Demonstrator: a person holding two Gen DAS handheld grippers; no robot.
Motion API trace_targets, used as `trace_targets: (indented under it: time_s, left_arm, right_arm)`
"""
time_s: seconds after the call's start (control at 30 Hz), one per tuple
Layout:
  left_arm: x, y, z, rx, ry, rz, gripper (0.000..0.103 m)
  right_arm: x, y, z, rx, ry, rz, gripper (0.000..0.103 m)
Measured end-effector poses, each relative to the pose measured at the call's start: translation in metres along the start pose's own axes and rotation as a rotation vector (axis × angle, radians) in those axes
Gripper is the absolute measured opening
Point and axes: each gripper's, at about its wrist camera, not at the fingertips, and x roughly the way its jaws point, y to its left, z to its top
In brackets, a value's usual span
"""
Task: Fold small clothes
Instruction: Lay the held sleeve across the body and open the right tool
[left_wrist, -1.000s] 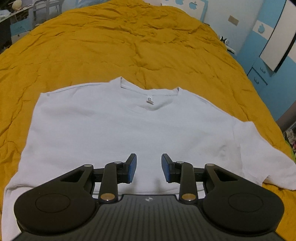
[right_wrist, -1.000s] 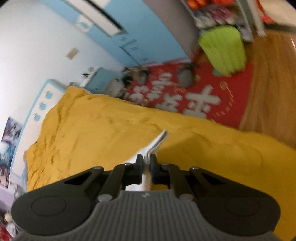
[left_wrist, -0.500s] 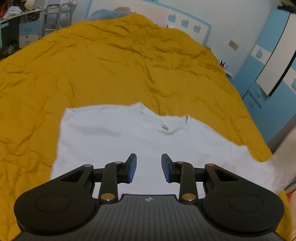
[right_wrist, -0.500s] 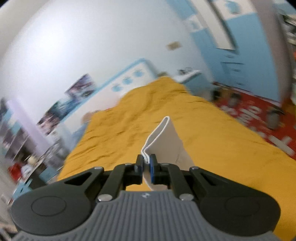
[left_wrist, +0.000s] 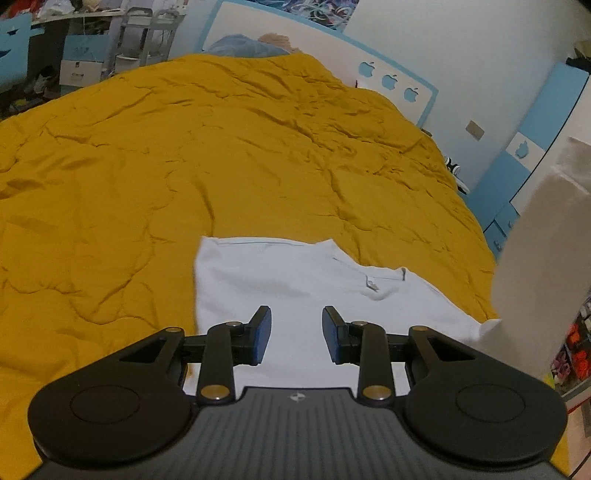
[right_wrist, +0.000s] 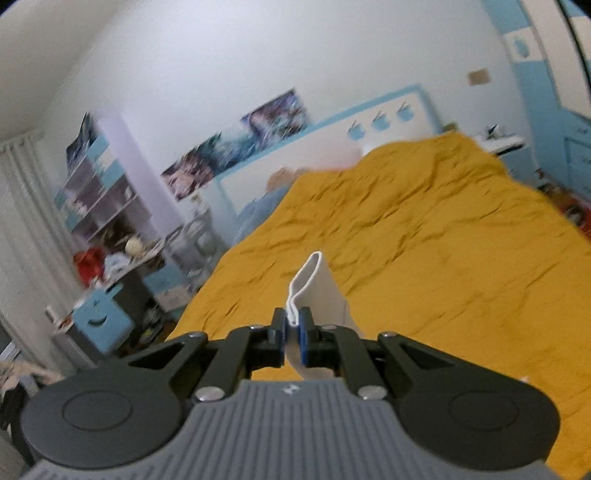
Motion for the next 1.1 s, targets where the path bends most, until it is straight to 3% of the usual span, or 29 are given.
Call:
trace_targets:
  time_s: [0.23, 0.37, 0.5, 0.7, 0.8, 0.87, 0.97, 1.1]
  left_arm:
    - [0.001, 0.037, -0.003, -0.065, -0.005, -0.017, 0.037]
    - [0.006, 0.052, -0.007, -0.102, -0.004, -0.044, 0.037]
    - [0.008, 0.067, -0.012, -0.143, -0.014, -0.053, 0.037]
    - [0.015, 0.087, -0.014, -0.203, 0.002, -0.067, 0.036]
    - [0.019, 0.092, -0.017, -0.224, 0.006, -0.09, 0.036]
    - [0.025, 0.092, -0.018, -0.24, 0.016, -0.106, 0.036]
    - [0.034, 0.088, -0.019, -0.25, 0.036, -0.108, 0.036]
    - [0.052, 0.08, -0.019, -0.22, 0.045, -0.074, 0.036]
  right_arm:
    - [0.082, 0.05, -0.073, -0.012, 0.126, 0.047, 0.002]
    - [0.13, 0.056, -0.133, 0.003, 0.205, 0.077, 0.002]
    - [0.181, 0.057, -0.2, 0.027, 0.338, 0.091, 0.002]
    - [0.228, 0.057, -0.268, 0.093, 0.491, 0.128, 0.008]
    - [0.229, 0.056, -0.275, 0.081, 0.505, 0.154, 0.013]
    - [0.224, 0.051, -0.27, 0.071, 0.488, 0.161, 0.026]
    - [0.2, 0.028, -0.253, 0.046, 0.465, 0.15, 0.026]
    - [0.168, -0.027, -0.223, 0.002, 0.406, 0.049, 0.026]
